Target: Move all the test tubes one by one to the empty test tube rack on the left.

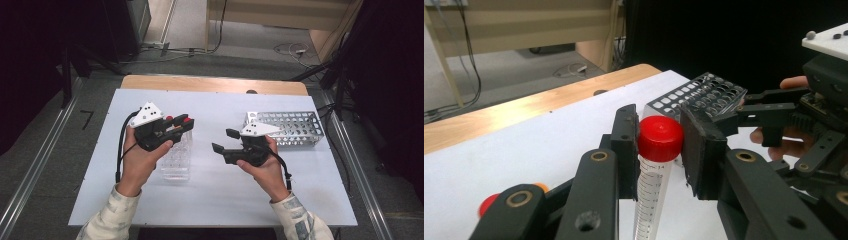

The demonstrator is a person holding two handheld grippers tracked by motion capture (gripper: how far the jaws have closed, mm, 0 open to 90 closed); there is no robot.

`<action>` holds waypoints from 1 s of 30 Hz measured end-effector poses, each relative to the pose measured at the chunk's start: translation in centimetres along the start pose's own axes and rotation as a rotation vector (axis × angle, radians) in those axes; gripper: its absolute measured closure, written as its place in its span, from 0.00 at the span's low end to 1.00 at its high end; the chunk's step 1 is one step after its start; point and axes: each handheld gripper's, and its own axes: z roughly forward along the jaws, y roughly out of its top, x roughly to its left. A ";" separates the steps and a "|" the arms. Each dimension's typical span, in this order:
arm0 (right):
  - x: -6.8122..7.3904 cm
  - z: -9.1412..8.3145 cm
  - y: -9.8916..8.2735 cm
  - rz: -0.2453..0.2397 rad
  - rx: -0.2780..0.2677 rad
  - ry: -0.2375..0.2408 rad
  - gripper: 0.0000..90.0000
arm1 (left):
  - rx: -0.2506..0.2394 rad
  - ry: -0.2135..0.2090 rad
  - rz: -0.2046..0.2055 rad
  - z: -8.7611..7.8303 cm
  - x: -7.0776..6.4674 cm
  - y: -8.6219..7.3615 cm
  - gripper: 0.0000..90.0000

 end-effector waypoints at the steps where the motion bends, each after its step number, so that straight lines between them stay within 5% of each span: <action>1: 0.0 0.0 0.0 0.003 -0.001 0.000 0.31 | 0.002 0.004 -0.002 -0.1 0.1 0.0 0.79; 13: -0.1 -0.2 -0.1 0.010 0.000 -0.003 0.32 | -0.002 0.105 -0.017 -1.1 2.5 -0.1 0.79; 30: -0.3 -0.2 -0.2 0.011 0.003 -0.007 0.32 | -0.022 0.222 -0.029 -0.1 4.8 -1.7 0.79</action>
